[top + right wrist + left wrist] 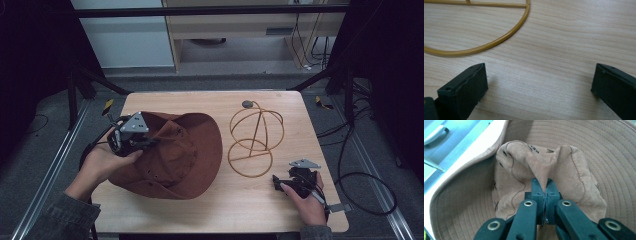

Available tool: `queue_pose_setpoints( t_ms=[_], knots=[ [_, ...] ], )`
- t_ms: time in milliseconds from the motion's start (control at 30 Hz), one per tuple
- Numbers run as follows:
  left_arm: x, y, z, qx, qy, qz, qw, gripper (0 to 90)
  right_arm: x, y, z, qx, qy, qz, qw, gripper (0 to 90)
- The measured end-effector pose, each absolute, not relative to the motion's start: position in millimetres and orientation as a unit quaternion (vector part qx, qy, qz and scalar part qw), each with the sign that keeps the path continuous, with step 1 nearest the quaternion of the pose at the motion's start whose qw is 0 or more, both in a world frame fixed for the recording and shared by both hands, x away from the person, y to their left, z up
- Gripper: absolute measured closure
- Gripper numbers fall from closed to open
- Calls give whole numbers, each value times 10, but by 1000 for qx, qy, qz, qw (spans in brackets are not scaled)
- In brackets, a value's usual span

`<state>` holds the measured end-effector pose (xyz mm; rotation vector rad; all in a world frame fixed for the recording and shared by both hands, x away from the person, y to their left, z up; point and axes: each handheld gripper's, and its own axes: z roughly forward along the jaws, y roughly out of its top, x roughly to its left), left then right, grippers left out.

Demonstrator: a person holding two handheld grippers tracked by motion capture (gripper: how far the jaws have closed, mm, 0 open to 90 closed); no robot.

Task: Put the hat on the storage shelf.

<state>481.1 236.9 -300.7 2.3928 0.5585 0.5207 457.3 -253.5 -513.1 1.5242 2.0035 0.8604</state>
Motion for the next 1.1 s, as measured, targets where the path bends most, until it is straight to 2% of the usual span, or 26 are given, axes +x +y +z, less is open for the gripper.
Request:
queue_pose_setpoints(
  t_ms=[700,1100],
  knots=[
    [4691,2398,-2799,898,201,210,330,886,4574,-2535,-5133,556,731,314,239,4],
    [4656,2381,-2556,892,196,227,339,886,4575,-2535,-5133,556,731,314,239,4]
  ],
)
